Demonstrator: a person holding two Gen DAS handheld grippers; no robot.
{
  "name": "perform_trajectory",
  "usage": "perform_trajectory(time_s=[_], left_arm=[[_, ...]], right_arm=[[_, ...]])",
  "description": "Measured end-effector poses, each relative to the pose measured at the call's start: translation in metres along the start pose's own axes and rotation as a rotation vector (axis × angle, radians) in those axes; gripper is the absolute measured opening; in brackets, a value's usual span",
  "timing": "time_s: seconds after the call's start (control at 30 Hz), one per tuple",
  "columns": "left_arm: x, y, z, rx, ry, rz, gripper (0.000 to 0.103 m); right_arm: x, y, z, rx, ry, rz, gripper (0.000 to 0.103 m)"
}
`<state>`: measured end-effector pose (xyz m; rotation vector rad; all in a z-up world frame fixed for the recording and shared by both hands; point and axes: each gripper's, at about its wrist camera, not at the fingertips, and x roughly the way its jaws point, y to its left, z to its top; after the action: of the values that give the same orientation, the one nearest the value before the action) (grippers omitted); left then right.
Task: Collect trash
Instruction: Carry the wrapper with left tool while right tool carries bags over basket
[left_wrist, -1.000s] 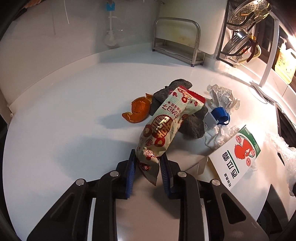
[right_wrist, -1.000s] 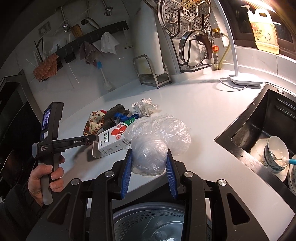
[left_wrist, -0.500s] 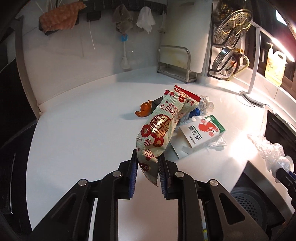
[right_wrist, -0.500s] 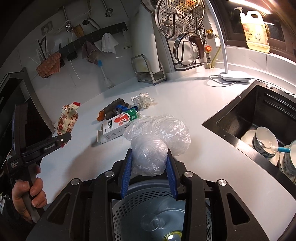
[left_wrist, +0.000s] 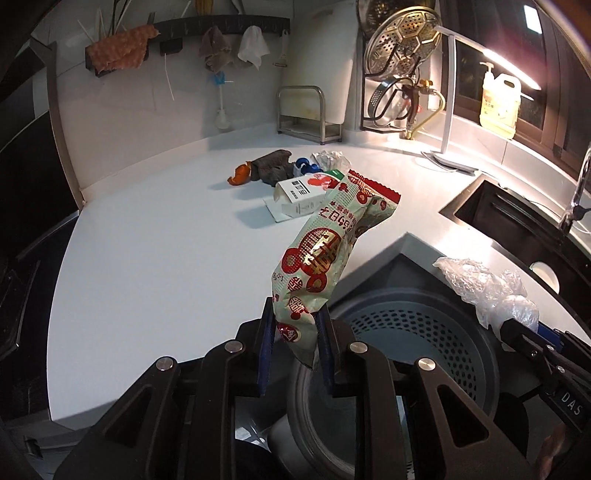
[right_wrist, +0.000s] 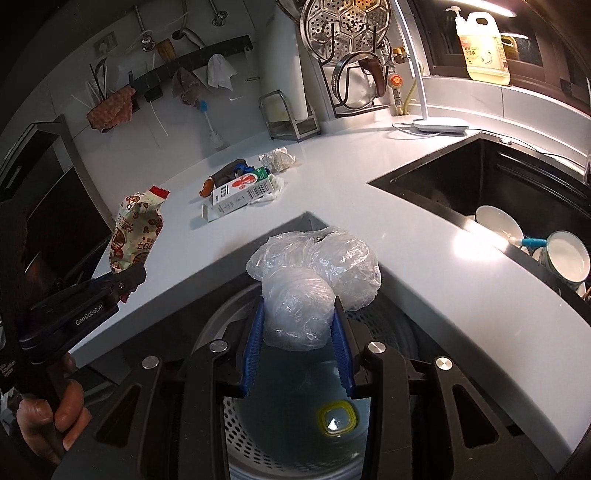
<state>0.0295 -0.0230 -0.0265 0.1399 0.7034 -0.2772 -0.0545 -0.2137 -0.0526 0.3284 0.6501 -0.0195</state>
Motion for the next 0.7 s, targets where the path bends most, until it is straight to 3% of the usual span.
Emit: perform_trajectory(time_s=[0.37,0.7], left_arm=[[-0.002,-0.03,-0.049,0.016,0.06,0.023,0.021],[0.003,-0.033,-0.068,0.029,0.116,0.035,0.022]], right_arm=[[-0.006,-0.002,-0.044,-0.04,0.069,-0.014,0.034],[-0.001,0.001,-0.06,-0.064,0.111,-0.013,0.034]])
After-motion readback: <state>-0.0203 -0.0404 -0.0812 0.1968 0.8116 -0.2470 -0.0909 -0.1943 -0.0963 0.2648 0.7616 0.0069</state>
